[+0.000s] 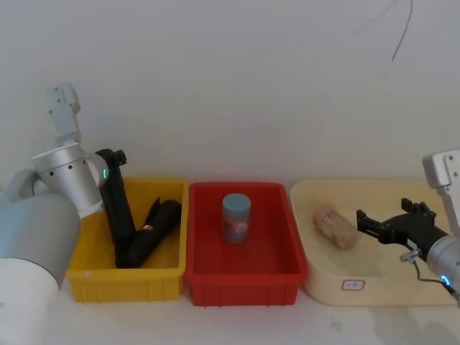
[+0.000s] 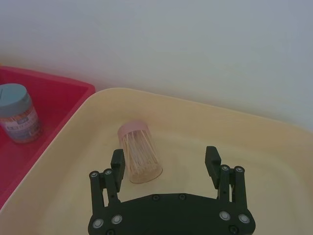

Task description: Pick up the garbage bag with the one hand and transfer it to the other hand.

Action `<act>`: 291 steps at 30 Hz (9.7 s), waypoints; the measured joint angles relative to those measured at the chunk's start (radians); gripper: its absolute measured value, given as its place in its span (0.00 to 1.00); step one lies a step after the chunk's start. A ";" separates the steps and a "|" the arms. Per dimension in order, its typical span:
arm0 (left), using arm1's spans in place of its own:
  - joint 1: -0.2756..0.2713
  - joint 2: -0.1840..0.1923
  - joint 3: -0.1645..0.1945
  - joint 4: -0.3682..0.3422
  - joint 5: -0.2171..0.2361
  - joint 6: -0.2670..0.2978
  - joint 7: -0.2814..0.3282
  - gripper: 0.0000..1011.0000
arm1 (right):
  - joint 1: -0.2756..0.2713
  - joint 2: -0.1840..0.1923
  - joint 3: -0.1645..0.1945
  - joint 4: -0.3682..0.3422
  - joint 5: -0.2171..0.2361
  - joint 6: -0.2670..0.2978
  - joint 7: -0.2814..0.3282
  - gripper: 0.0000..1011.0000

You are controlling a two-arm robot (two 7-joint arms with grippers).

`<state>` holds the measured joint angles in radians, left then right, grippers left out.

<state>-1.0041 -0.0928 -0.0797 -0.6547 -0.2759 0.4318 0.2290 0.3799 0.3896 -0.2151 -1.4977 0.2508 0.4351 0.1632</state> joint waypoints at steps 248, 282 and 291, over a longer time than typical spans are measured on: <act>-0.018 0.102 0.341 -0.201 -0.150 -0.070 -0.912 0.53 | 0.618 -0.221 -0.299 0.747 0.330 -0.174 0.627 0.99; -0.018 0.102 0.341 -0.201 -0.150 -0.070 -0.912 0.53 | 0.680 -0.274 -0.321 0.857 0.326 -0.210 0.637 0.59; -0.018 0.102 0.341 -0.201 -0.150 -0.070 -0.912 0.53 | 0.683 -0.275 -0.323 0.860 0.325 -0.211 0.637 0.59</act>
<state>-1.0225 0.0094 0.2617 -0.8553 -0.4258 0.3623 -0.6831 1.0628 0.1143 -0.5376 -0.6373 0.5762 0.2239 0.8007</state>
